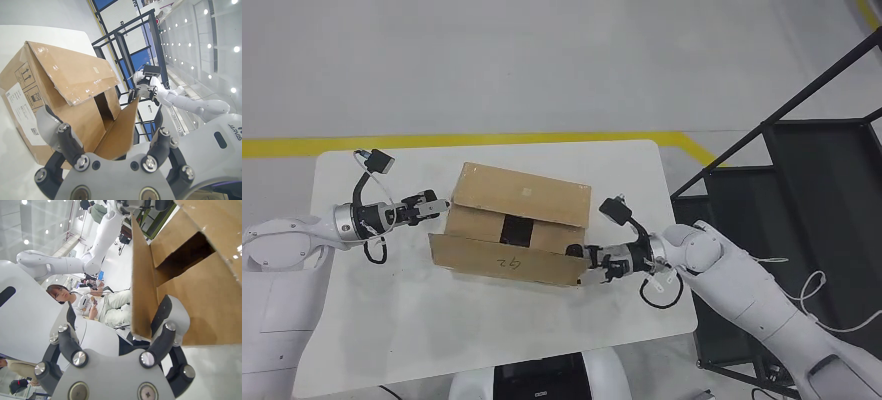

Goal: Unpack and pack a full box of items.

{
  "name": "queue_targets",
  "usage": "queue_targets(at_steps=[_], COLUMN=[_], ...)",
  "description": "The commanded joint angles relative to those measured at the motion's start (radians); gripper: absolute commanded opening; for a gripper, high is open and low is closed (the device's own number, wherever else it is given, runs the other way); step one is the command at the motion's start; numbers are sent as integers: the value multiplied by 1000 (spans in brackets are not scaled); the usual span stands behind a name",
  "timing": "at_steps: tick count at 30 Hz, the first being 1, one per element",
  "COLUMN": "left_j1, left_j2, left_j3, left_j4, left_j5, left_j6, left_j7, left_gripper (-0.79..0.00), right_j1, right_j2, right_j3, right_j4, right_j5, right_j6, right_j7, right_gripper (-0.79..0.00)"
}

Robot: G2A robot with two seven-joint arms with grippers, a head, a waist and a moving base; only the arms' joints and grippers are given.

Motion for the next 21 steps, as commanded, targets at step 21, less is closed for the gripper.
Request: queue_targets(at_steps=[21], left_j1=[17], left_j2=[0], left_j3=[2], left_j4=[-24], left_j5=[12], left_j6=[12], left_j7=[39], left_gripper=[0], right_j1=[-32], right_j2=[0], right_j3=[-146], right_j4=[-2], right_j5=[-126], right_j6=[22], right_j7=[-45], right_gripper=[0])
